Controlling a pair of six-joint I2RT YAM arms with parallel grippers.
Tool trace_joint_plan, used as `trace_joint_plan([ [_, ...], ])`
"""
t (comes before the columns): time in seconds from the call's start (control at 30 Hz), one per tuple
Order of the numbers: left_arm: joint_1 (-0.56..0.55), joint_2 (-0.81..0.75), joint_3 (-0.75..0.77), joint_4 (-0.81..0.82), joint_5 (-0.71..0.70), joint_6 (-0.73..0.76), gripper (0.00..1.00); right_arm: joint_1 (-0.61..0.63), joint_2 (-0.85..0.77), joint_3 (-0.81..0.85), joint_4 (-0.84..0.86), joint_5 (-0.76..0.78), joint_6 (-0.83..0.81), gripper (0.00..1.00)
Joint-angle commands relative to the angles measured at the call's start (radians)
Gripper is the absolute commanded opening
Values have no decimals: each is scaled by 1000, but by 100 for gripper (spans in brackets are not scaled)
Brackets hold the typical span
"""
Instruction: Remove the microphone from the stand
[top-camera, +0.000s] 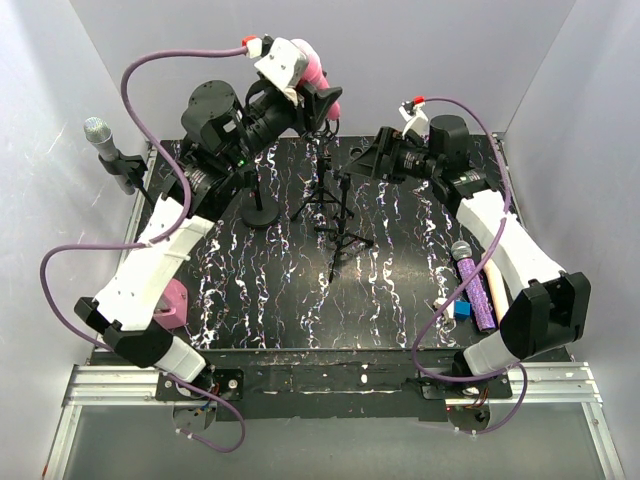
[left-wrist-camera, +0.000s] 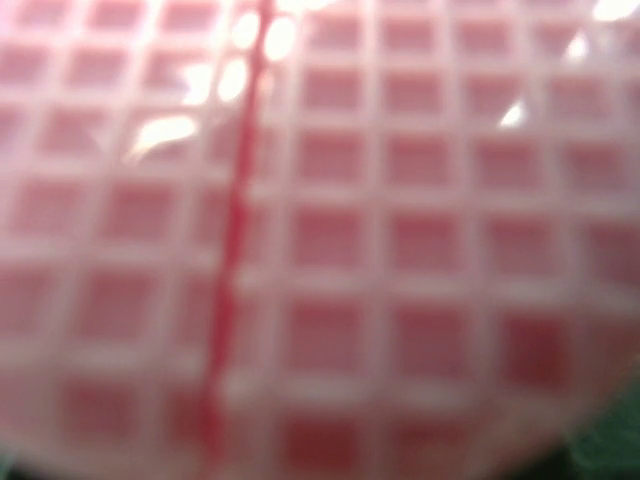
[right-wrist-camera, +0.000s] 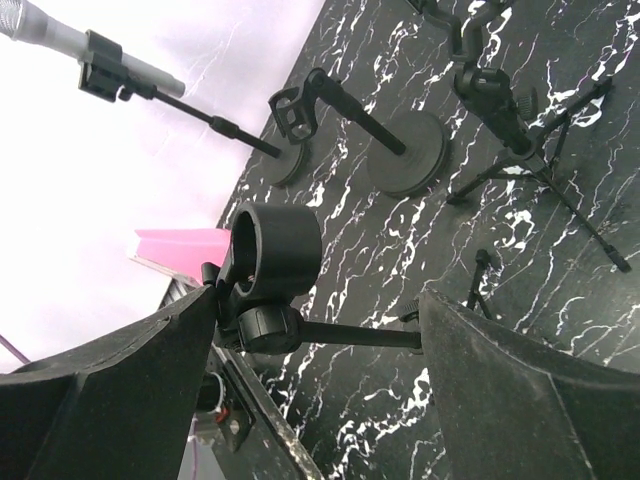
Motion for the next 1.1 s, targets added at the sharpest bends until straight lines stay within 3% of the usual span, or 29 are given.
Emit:
trace_joint_plan([
  [0.0,7,-42,-28,-63,31,34,0,-37,-25,96,-74,-54,-131,88],
  [0.2,18,-45,-6,-170,223,77,0,-145,-68,230,-65,-309,-161,89],
  [0.4,64,-28,8,-240,393,18,0,-147,-91,300,-57,-552,-304,85],
  [0.57,76,-5,1,-194,508,-68,0,-98,-82,317,-66,-580,-359,79],
  [0.93,76,21,-16,-128,541,-141,0,18,-18,432,-14,-565,-329,79],
  [1.07,76,36,-12,-121,551,-209,0,48,7,466,-49,-552,-355,72],
])
